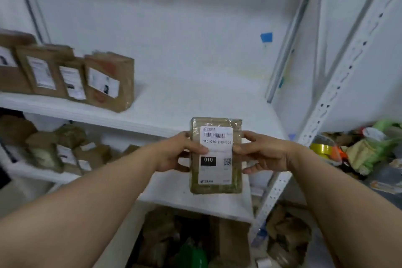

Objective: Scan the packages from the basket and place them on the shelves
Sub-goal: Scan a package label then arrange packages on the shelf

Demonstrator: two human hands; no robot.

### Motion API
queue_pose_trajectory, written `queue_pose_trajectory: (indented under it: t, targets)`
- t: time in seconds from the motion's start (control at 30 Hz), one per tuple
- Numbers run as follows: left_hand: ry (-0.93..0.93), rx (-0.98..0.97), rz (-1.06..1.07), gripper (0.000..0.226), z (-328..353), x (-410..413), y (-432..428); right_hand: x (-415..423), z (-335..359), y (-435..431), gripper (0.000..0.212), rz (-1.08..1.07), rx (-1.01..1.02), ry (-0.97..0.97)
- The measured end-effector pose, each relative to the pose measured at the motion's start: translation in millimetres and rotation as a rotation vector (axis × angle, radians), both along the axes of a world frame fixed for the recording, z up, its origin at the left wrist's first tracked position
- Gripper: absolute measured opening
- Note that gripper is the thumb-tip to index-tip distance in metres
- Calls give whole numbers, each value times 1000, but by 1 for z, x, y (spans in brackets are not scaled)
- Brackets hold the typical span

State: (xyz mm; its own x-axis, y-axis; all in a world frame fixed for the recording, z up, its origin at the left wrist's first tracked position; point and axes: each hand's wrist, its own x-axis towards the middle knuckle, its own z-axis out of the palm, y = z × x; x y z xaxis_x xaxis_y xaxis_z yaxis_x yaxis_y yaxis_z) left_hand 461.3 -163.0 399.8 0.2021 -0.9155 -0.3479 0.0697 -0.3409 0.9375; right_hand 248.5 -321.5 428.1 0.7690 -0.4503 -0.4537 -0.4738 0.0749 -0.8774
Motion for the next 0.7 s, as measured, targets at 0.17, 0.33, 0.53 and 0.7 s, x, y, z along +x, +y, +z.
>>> queue_pose_trajectory:
  t: [0.17, 0.33, 0.53, 0.7]
  targets:
    - [-67, -301, 192, 90, 117, 105, 85, 118, 112, 88, 76, 96, -185, -269]
    - [-109, -589, 382, 98, 241, 163, 137, 191, 224, 154, 66, 58, -353, -543]
    - [-264, -938, 400, 70, 363, 194, 183, 239, 344, 200, 52, -21, -580, -855]
    - [-450, -1031, 385, 69, 423, 224, 202, 287, 415, 215, 50, -76, -706, -1083]
